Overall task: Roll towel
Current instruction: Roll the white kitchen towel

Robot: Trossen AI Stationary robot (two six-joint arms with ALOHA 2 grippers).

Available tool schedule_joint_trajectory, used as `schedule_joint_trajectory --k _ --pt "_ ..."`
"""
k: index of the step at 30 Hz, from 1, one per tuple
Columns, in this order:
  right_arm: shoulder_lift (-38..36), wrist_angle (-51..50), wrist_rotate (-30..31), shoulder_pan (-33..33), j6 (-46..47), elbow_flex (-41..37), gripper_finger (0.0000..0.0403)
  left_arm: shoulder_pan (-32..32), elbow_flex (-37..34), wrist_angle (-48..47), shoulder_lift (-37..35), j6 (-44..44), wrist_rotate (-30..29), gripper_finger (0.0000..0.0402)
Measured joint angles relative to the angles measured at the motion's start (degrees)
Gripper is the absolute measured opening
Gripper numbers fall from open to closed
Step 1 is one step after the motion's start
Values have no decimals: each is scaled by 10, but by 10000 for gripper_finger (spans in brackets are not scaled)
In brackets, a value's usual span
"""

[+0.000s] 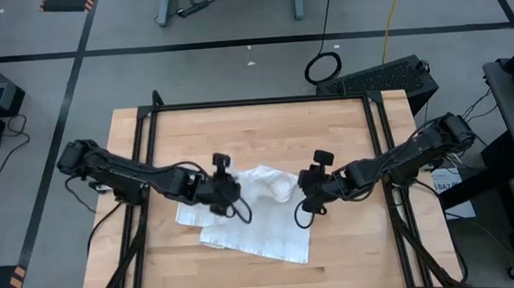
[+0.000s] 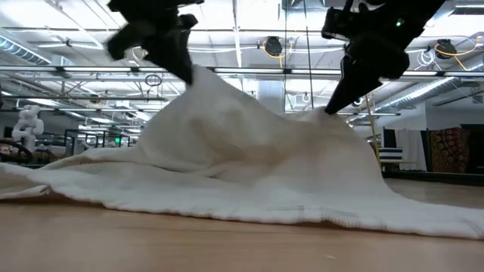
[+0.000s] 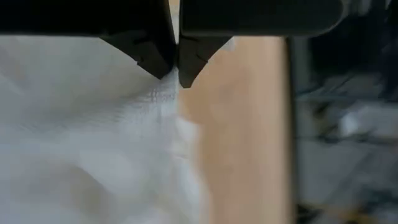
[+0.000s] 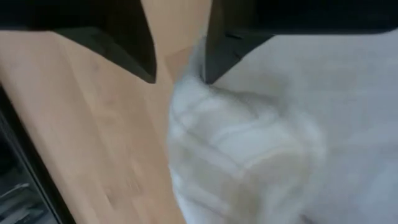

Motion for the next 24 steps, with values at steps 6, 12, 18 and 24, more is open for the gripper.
schedule_joint_trajectory --k 6,12,18,24 --pt "10 8 97 29 126 0 188 23 0 79 -4 -97 -77 3" --pt "31 96 205 52 105 0 205 33 0 162 -4 -123 -83 3" --pt "31 256 170 57 -53 0 208 33 0 184 -4 -132 -82 2" --pt "58 295 142 57 -158 0 210 24 0 193 -3 -144 -44 2"
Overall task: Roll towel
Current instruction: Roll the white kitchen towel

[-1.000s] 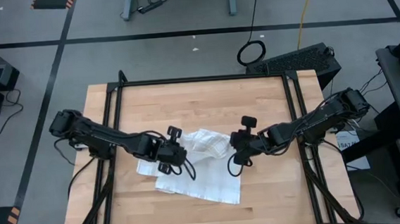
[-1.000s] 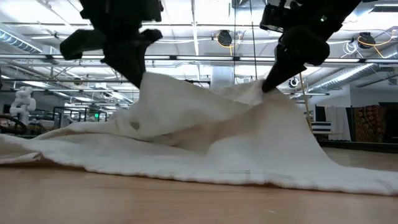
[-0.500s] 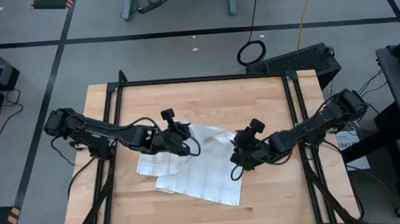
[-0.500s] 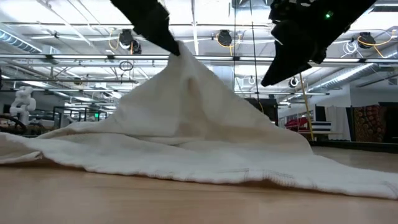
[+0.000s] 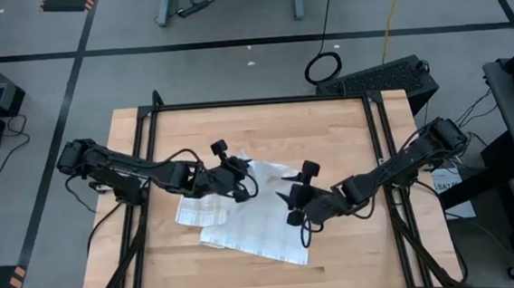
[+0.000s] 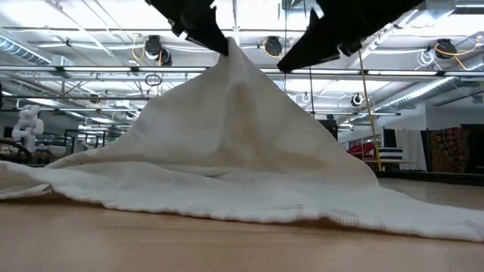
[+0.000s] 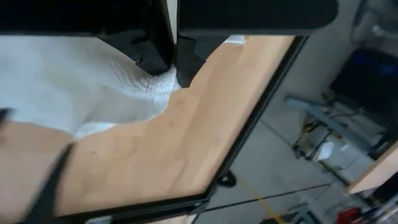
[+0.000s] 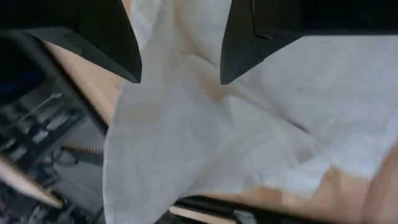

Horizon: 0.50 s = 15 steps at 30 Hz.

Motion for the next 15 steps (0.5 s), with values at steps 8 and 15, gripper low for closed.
schedule_joint_trajectory --k 8,15 --pt "-28 4 -43 -21 -68 1 252 -10 0 0 0 10 32 2" --pt "-20 -3 -139 -42 -77 0 263 -10 0 7 0 10 47 2"
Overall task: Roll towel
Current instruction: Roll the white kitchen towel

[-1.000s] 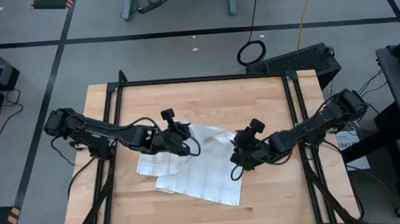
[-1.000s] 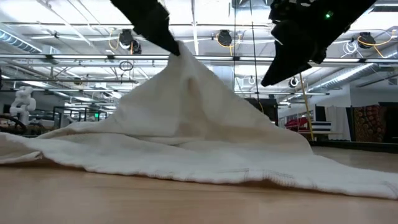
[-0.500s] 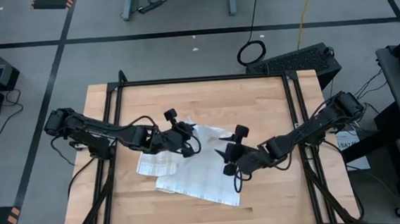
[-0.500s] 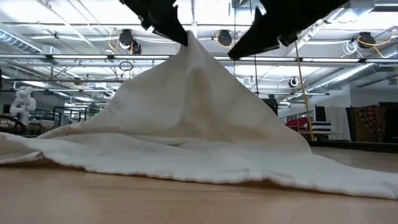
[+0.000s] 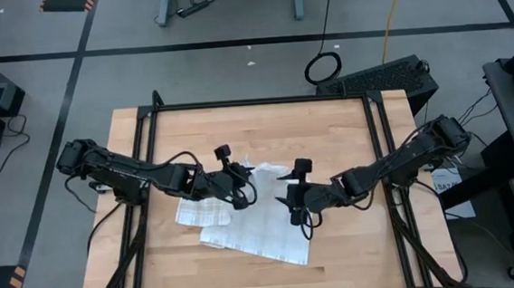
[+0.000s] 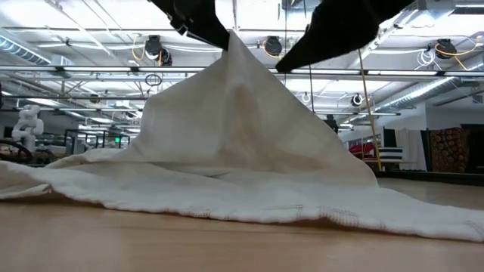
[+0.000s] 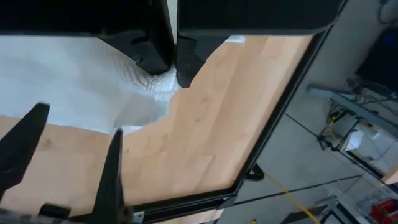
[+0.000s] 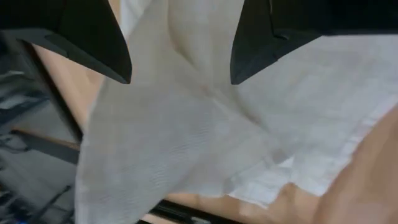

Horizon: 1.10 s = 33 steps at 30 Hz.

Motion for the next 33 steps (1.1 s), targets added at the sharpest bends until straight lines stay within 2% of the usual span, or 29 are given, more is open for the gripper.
schedule_joint_trajectory --k 2,8,10,14,17,22,24,28,33 --pt "0 14 -2 -1 2 0 258 0 0 5 0 0 10 2" --pt "0 43 54 -14 -1 0 244 0 0 15 0 8 34 2" --pt "1 52 45 -31 -1 0 240 0 0 25 0 21 54 2" --pt "14 50 -24 -65 1 0 215 0 0 56 6 54 91 2" --pt "20 41 -37 -75 4 0 164 -1 0 73 11 72 103 1" --pt "18 32 -33 -75 -28 0 31 -1 0 70 29 75 113 5" --pt "16 32 -29 -75 -41 0 12 -1 0 78 34 60 116 14" --pt "17 21 -24 -83 -34 0 11 0 0 87 37 6 161 44" --pt "17 1 -33 -85 -17 0 4 -14 0 69 37 -55 176 111"
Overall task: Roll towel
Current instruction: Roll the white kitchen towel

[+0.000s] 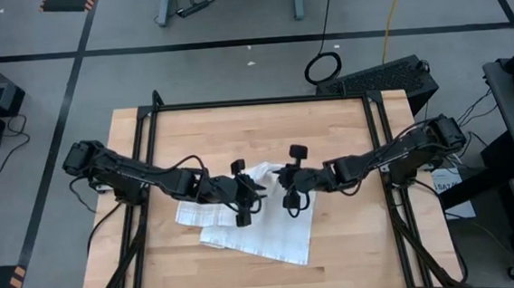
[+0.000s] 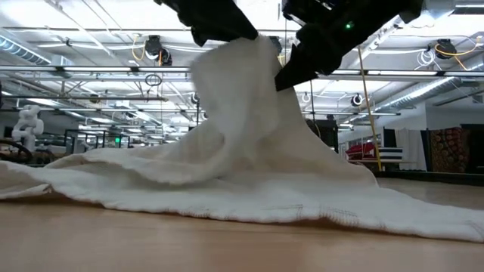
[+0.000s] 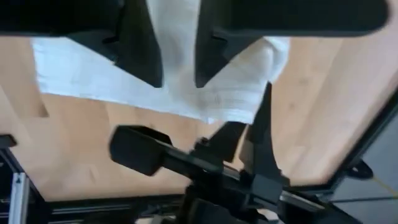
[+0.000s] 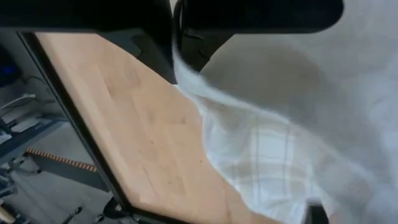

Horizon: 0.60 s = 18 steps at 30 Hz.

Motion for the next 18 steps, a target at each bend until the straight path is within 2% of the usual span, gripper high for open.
schedule_joint_trajectory --k 4,7,10,13,18 --pt "0 -29 0 0 14 0 2 -14 0 -5 0 -50 -21 174" --pt "0 -44 1 0 30 0 1 -23 -8 -26 0 -83 -87 205" --pt "0 -57 1 0 32 0 1 -28 -41 -51 0 -107 -157 217" --pt "0 -70 1 0 32 0 1 -28 -77 -44 0 -129 -163 218" --pt "0 -73 11 -1 21 0 1 -35 -124 -19 0 -174 -137 219"
